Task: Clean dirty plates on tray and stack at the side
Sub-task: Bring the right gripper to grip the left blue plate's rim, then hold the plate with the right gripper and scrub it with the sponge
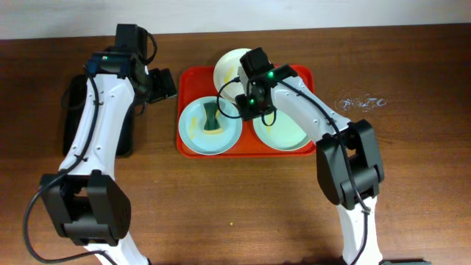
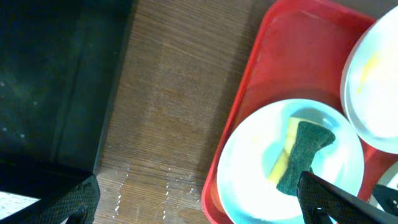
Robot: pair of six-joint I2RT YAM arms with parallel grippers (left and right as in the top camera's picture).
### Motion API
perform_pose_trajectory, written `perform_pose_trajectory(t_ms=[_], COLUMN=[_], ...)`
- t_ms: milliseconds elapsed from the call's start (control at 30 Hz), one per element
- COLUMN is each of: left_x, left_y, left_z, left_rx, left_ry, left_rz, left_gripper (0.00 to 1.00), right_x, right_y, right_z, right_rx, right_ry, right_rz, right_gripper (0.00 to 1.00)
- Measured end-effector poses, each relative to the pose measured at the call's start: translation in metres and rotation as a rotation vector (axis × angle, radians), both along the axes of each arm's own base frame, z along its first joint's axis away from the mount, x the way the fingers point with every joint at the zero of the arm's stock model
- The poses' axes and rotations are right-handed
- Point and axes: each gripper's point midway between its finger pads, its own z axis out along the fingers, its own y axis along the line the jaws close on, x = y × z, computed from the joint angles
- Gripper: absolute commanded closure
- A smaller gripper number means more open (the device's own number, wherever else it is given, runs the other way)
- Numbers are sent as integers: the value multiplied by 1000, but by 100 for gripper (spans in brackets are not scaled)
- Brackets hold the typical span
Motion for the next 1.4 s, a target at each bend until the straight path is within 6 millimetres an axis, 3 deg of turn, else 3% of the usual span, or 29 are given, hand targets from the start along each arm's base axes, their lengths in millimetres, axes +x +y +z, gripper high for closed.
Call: perform_pose_trajectory(t_ms=[100,300,333,733,767,800,900,1000,1100,1200,1267,1400], left_x=[-1,-1,-1,-1,-2,-2,0,11,23,23,21,15], left_y=[0,0,0,0,-1,-1,-2,-23,-59,-98,-121,-143], left_z=[-2,-3,-3,-3,-3,-3,-2,-14,-57,-98,-107,-108], left_rx=[0,0,1,0,-2,-3,-6,-72,-182,-281,-319,-312], left_ry=[7,8,7,8,7,7,1,-6,52,120,130,134], left_rz=[-1,-1,0,-1,-1,-2,-7,-47,-115,-193,-255,-304], left_gripper=[1,1,1,0,5,35,57,62,56,58,58,57], right_x=[0,3,4,1,1,0,-1,-2,-2,-2,-2,-2], right_y=[5,11,11,11,11,11,13,14,14,14,14,14], right_z=[-16,-13,-15,-33,-33,-33,-35,-35,-35,-35,-35,-35], right_rx=[13,37,38,34,34,34,45,54,57,57,57,57], right_ry=[17,-7,-13,-10,-9,-9,0,5,6,7,7,7], right_rz=[31,80,83,104,104,104,104,103,103,102,102,102], right_gripper=[60,62,66,76,78,87,89,89,89,89,88,88])
